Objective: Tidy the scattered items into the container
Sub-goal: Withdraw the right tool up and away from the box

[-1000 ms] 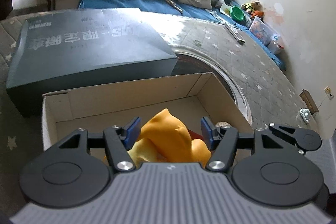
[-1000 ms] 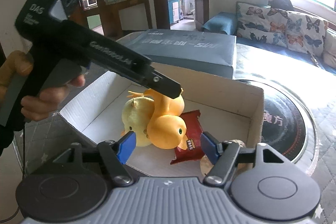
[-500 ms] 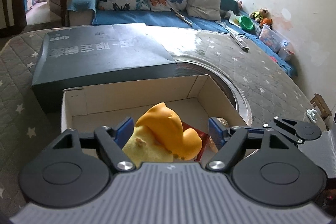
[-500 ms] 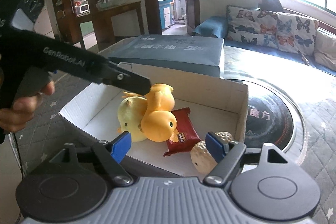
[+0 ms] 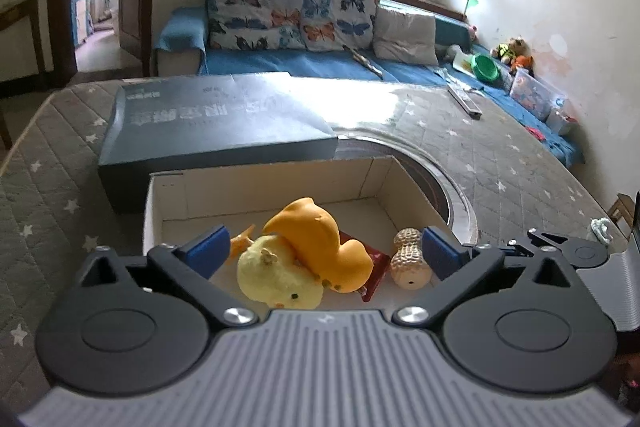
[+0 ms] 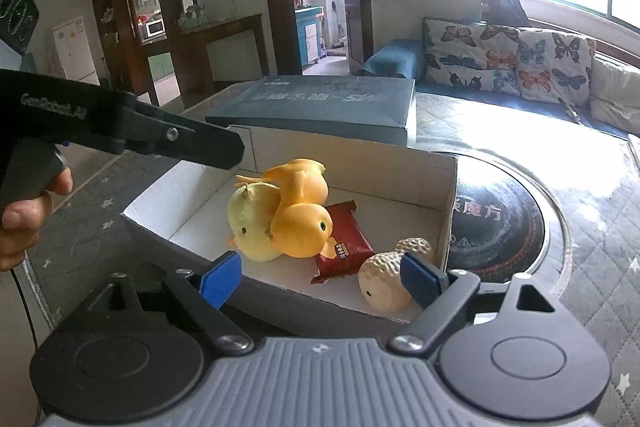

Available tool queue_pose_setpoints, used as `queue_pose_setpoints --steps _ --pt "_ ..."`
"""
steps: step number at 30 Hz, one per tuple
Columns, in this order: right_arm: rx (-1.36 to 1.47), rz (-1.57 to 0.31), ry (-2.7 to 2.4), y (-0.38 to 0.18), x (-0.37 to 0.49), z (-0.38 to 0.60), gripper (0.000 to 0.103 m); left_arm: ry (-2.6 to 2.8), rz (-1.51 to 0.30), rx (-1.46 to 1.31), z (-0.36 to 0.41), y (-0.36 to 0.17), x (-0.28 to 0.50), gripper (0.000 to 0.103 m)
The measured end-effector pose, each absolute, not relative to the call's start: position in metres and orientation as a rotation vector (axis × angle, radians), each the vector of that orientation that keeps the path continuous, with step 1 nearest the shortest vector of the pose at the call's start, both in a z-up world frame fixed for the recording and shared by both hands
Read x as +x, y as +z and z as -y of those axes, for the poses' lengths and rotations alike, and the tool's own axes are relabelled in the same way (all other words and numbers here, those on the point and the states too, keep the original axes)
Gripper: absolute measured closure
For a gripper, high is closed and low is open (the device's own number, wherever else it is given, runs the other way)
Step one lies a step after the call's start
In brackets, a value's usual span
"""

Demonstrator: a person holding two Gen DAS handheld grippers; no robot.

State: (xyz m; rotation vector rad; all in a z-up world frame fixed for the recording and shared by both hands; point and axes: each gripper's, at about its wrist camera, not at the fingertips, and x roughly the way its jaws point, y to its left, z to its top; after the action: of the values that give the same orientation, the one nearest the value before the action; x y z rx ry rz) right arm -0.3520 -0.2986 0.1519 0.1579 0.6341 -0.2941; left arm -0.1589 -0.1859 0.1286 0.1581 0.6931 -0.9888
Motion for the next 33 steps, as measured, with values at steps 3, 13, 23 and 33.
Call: queue_pose_setpoints --steps 3,13,23,33 --pt "0.159 -0.631 -0.298 0.152 -0.355 0.297 0.013 -0.98 -0.688 0.146 0.182 0.129 -0.163 0.001" --pt "0.168 -0.613 -0.324 0.154 -0.367 0.293 0.004 -0.898 -0.668 0.143 0.171 0.128 -0.176 0.0" --pt "0.163 -0.61 -0.346 0.154 -0.377 0.289 0.002 -0.873 -0.663 0.092 0.158 0.128 -0.186 0.0" --pt "0.173 -0.606 -0.359 0.15 -0.384 0.287 0.0 -0.818 -0.674 0.093 0.147 0.125 -0.191 0.0"
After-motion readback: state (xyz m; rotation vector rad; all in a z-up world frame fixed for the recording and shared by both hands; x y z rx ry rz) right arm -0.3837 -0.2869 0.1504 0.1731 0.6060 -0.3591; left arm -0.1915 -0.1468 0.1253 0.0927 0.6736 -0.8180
